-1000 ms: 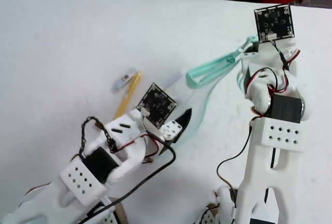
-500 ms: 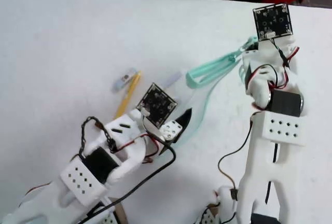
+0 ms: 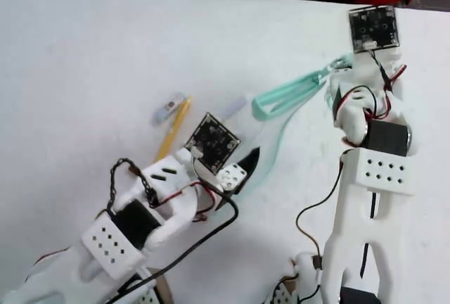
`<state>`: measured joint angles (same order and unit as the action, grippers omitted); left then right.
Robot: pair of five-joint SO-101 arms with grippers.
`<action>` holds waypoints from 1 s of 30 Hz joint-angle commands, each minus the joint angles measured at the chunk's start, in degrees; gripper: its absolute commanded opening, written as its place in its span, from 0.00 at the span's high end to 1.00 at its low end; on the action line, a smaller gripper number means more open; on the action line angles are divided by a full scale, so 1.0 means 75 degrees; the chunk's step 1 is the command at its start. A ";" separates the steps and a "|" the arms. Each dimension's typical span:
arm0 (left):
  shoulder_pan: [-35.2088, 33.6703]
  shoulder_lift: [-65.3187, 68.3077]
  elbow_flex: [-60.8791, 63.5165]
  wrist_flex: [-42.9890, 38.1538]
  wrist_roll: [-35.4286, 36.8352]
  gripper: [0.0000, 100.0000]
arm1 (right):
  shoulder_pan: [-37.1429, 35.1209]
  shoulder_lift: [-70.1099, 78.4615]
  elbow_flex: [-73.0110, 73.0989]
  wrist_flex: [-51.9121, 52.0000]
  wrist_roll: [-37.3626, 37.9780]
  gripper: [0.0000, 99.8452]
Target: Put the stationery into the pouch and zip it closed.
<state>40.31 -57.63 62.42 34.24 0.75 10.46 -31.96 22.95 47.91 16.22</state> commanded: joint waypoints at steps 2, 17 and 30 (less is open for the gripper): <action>0.0111 0.0088 0.0094 0.0023 -0.0070 0.94 | 0.0264 -0.0826 0.0035 -0.0018 -0.0961 0.67; -0.0147 -0.0100 -0.0047 0.0129 -0.0070 0.94 | 0.0029 -0.1471 0.0621 -0.0018 -0.0539 0.68; -0.2807 -0.4378 -0.1782 0.1688 -0.0059 0.94 | 0.0006 -0.1541 0.2157 -0.0744 -0.0574 0.68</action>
<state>24.13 -86.81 52.92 46.90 0.92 10.99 -42.07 39.47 43.43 11.47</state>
